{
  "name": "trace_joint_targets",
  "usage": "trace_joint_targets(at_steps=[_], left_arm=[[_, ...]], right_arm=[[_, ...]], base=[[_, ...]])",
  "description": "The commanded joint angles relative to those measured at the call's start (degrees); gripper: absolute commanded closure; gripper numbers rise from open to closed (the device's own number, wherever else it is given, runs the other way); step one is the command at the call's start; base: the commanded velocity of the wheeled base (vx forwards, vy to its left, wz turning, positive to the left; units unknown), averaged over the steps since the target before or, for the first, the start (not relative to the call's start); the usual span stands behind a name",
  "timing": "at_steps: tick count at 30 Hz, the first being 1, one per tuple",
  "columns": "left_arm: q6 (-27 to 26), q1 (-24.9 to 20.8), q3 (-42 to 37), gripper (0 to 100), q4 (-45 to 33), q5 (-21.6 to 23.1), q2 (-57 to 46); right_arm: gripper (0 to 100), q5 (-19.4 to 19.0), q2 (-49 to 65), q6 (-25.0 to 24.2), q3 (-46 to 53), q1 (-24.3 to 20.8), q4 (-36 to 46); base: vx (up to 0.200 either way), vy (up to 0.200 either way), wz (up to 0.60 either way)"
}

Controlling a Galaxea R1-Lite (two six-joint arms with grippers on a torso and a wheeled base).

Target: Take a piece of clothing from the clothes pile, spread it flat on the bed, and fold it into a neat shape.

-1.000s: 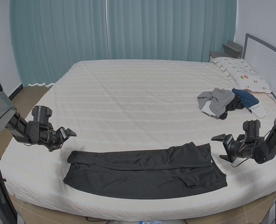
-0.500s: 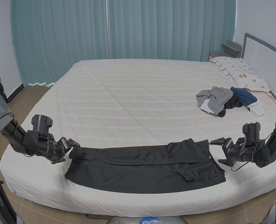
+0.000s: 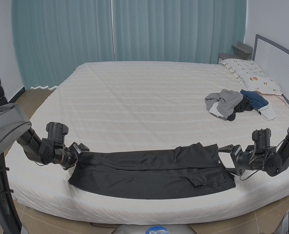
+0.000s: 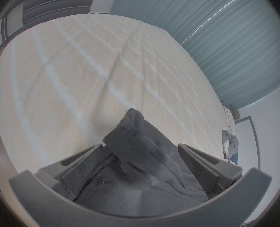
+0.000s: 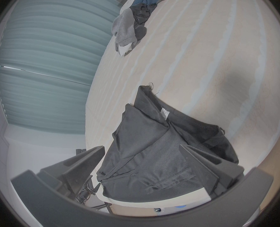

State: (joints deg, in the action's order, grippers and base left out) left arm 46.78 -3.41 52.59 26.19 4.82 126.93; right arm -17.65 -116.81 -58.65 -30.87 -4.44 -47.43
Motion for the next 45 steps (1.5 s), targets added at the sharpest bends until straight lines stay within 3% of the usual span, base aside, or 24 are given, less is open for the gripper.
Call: trace_joint_targets(at_steps=[1, 8, 9, 15, 25, 33, 45], left_arm=[[0.07, -0.28, 1.20, 0, 0.01, -0.33, 2.45], [-0.28, -0.01, 2.78, 0, 0.18, -2.62, 4.82], [-0.19, -0.01, 3.13, 100, 0.27, -3.06, 5.08], [0.16, 0.34, 2.69, 100, 0.45, -6.92, 3.85], [1.30, 0.43, 1.55, 100, 0.80, -7.01, -1.24], [4.82, 0.25, 1.46, 100, 6.25, -6.92, -1.24], [4.82, 0.34, 1.46, 100, 6.33, -6.84, -1.16]], right_arm=[[0, -0.01, 0.62, -0.06, 0.10, -0.66, -0.03], [0, 0.07, 1.50, -1.73, 0.10, -1.45, -0.03], [0, 0.07, 1.50, -2.17, 0.10, -1.54, 0.06], [0, 1.13, 1.85, -3.31, -0.33, -2.95, 0.06], [0, 6.93, -0.96, -8.06, -3.50, -8.04, 0.15], [0, 12.11, -7.73, -8.85, -7.72, -9.89, 0.76], [0, 13.35, -10.63, -11.05, -9.39, -9.80, 0.24]], base=[[0.000, 0.000, 0.00], [0.000, 0.000, 0.00], [0.000, 0.000, 0.00], [0.000, 0.000, 0.00], [0.000, 0.000, 0.00], [0.000, 0.000, 0.00], [0.000, 0.000, 0.00]])
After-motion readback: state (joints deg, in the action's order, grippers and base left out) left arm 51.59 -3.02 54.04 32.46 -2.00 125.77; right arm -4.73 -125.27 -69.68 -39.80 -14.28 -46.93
